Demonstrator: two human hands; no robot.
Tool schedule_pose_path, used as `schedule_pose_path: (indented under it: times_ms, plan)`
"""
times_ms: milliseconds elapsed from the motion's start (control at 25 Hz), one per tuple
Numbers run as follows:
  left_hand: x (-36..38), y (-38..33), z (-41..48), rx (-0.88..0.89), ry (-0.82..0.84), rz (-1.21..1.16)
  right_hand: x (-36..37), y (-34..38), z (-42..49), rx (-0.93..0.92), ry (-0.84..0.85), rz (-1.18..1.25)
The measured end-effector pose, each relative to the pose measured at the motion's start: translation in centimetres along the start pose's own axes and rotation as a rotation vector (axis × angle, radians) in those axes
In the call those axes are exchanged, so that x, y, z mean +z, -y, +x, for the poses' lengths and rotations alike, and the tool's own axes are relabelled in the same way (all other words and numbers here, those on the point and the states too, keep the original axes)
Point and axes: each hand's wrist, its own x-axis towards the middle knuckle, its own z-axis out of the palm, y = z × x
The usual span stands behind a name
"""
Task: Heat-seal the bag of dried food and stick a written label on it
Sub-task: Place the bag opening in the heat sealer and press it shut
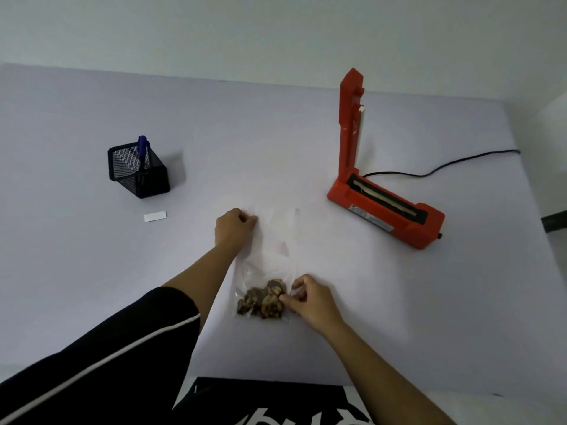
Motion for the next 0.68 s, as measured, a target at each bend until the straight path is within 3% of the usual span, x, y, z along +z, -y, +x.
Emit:
schedule_pose_path:
  times_ms: [200, 320, 560, 680]
  plan:
    - [-1.0, 0.0, -0.2, 0.029, -0.031, -0.045, -1.0, 1.1, -0.7, 0.028, -0.009, -0.058]
    - [-3.3, 0.0, -0.8, 0.117, -0.089, -0.08, -2.8, 3.2, 0.1, -0.059, -0.079, -0.132]
    - [-12.3, 3.0, -0.9, 0.268, -0.41, -0.163, -2.0, 11.7, 4.3, -0.287, -0.068, -0.142]
    - [-17.3, 5.9, 0.7, 0.224, -0.576, -0.181, 1.1, 16.4, 6.8, -0.338, -0.062, -0.1]
